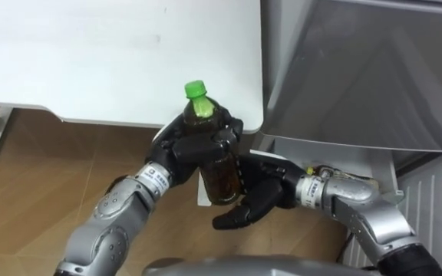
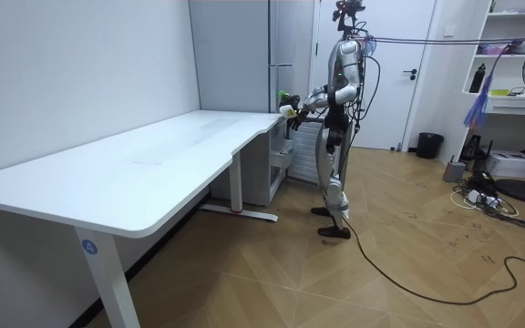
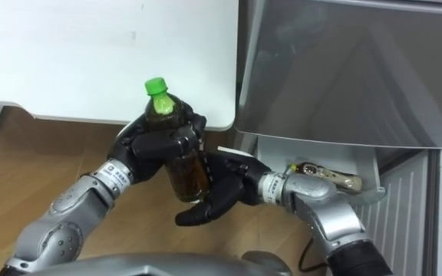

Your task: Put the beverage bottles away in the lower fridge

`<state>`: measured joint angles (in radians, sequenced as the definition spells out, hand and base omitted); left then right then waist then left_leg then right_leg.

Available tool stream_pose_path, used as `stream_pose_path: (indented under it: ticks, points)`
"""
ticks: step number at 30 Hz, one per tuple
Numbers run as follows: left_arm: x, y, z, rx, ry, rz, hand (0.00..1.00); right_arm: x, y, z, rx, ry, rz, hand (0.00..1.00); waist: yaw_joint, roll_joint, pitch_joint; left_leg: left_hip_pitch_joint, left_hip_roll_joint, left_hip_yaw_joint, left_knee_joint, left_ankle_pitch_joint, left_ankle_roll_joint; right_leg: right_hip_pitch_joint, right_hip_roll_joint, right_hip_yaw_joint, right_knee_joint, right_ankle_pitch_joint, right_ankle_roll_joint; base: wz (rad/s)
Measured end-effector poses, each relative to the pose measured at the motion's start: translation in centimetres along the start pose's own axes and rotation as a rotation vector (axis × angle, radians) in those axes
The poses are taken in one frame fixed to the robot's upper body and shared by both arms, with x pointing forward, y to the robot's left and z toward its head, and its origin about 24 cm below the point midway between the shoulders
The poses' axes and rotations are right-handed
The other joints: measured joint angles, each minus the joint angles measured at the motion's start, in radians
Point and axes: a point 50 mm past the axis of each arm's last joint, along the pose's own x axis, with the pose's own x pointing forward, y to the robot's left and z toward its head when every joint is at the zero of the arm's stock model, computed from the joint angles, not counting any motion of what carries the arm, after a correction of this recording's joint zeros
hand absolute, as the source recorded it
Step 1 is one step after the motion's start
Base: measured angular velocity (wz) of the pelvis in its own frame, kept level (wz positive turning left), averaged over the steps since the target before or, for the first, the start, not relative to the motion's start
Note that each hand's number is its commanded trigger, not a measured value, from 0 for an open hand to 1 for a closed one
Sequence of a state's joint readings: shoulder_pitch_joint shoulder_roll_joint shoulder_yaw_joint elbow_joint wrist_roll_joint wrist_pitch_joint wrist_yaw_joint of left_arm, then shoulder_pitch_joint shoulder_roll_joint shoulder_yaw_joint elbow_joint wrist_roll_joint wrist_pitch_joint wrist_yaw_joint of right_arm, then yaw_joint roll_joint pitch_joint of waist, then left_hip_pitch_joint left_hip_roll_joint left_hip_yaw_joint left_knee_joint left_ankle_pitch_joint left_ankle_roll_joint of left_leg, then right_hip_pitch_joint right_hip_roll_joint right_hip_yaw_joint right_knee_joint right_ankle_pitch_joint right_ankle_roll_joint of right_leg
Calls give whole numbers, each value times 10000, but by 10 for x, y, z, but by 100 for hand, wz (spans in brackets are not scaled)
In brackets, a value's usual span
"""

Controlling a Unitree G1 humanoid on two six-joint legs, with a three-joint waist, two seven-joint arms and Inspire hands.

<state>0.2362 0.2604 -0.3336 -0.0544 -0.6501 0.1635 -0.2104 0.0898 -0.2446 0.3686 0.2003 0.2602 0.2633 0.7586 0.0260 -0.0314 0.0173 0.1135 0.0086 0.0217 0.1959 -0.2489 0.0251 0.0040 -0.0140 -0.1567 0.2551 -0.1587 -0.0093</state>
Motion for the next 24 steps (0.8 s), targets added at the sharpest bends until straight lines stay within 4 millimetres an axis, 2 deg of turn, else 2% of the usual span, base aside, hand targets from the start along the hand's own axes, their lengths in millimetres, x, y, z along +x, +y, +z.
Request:
stream_pose_path:
  ticks: [11,12,13,14,24]
  points:
    - [0,-4,-6,788,408,-251,100,-4,1,-8,95,297,-18,0,-220,82,-61,-80,3,1,30,-1,-2,-80,2,-6,32,0,-1,0]
    - [0,-4,-6,792,411,-252,100,-4,2,-8,97,298,-10,2,-228,86,-67,-79,4,1,31,-1,-1,-80,3,-6,32,0,-1,0]
    - [0,-4,-6,806,420,-261,100,-3,2,-8,104,299,8,71,-239,91,-78,-79,6,1,34,-1,-2,-78,4,-7,31,0,-1,0]
    - [0,-4,-6,852,435,-296,100,-3,2,-9,108,303,18,100,-247,106,-89,-75,6,1,40,0,-2,-72,3,-7,28,1,-1,0]
    - [0,-9,-8,1099,620,-1041,100,-7,0,-11,63,476,-66,100,-255,116,-126,1,8,38,24,-1,-2,-25,1,11,44,2,-3,0]
